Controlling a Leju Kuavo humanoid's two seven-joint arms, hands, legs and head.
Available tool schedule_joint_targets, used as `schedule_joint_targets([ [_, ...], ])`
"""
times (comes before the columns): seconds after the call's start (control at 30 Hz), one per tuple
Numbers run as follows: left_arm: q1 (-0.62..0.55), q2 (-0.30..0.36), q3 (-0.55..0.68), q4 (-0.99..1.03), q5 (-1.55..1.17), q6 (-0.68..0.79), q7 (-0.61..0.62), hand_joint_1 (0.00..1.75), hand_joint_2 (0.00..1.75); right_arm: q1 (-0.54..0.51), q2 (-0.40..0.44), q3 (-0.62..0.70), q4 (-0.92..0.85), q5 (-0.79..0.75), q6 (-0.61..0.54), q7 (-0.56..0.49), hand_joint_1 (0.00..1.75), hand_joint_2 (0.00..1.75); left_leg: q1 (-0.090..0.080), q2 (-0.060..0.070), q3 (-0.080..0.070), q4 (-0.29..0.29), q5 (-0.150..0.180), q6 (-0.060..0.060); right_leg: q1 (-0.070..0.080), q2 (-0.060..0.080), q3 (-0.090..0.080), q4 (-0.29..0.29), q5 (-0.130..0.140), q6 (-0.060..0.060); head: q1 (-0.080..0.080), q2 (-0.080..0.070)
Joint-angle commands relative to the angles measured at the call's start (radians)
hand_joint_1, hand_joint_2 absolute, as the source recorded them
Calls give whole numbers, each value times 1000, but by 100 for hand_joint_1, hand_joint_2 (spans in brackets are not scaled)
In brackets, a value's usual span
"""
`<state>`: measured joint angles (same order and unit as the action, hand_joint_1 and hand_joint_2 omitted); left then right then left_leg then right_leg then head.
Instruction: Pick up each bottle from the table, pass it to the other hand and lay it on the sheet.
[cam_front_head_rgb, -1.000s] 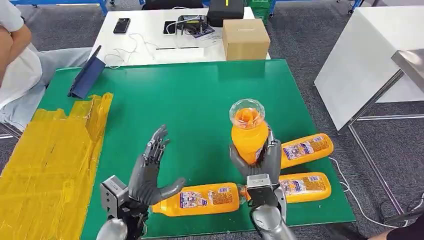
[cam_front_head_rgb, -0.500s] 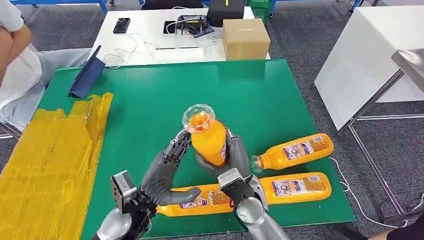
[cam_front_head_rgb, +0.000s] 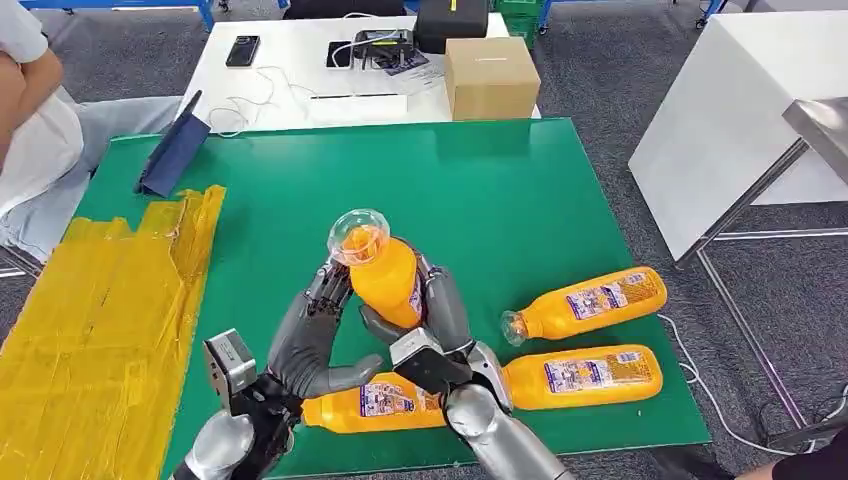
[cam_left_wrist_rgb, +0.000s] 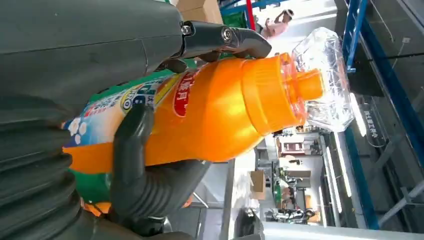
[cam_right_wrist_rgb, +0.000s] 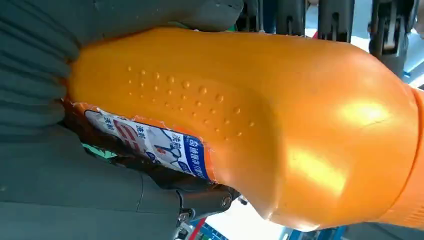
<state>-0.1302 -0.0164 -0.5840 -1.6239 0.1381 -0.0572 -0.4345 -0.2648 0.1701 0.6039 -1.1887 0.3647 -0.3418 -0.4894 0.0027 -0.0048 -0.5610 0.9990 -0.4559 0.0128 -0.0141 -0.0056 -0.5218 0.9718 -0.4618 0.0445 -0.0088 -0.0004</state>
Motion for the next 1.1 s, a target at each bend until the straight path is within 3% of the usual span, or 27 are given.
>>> schedule_joint_targets([
  [0.03,-57,6,-52,50,-5,-10,-1,0,175,-41,1,78,118,13,2,7,175,175,1,0,2,-1,0,0,1,0,2,-1,0,-1,0,0],
  [0.23,-57,-6,-28,54,-45,67,-22,0,175,-47,7,169,161,147,-73,15,175,175,1,0,2,-1,0,-1,1,0,2,-1,0,-1,0,0],
  [0.4,-57,-31,5,81,-229,288,-59,0,175,-38,17,244,160,260,-147,44,175,175,2,0,3,-1,-1,-1,2,-1,4,-2,0,-2,0,0],
  [0.73,-61,-34,-18,112,-300,378,-61,0,175,-52,11,265,155,248,-155,68,175,175,1,-1,1,-1,0,0,1,-1,2,-1,0,-1,1,0],
  [1.1,-63,-27,-14,112,-261,362,-47,0,175,-46,11,255,147,248,-192,61,175,175,1,-1,1,-1,0,0,1,-1,1,-1,0,-1,0,0],
])
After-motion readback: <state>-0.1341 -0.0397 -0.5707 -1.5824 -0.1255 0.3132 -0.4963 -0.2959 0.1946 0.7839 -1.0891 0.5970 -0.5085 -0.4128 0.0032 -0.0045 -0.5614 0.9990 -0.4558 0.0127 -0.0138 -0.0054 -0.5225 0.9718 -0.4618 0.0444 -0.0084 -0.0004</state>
